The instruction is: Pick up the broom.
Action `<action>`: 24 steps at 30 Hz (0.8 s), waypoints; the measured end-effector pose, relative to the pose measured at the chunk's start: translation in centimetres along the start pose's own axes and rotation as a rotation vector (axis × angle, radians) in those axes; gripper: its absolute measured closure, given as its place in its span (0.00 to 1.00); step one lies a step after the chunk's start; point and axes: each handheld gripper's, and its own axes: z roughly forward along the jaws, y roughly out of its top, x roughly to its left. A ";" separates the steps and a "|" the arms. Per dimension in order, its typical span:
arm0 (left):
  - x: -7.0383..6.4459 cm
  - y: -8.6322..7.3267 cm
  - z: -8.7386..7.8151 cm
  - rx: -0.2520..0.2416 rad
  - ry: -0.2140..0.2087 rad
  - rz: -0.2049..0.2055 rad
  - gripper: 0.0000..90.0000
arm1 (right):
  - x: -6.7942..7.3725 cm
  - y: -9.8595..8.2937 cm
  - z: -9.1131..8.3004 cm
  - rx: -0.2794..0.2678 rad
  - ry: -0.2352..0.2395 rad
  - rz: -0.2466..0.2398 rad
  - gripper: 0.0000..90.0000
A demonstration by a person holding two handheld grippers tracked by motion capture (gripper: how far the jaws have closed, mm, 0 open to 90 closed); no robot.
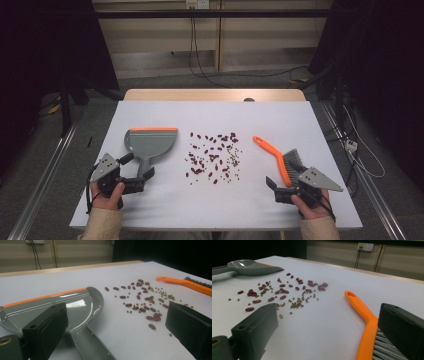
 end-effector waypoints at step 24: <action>0.0 -0.1 0.0 0.005 -0.004 -0.012 0.05 | -1.0 3.0 1.5 0.071 -0.084 0.069 0.13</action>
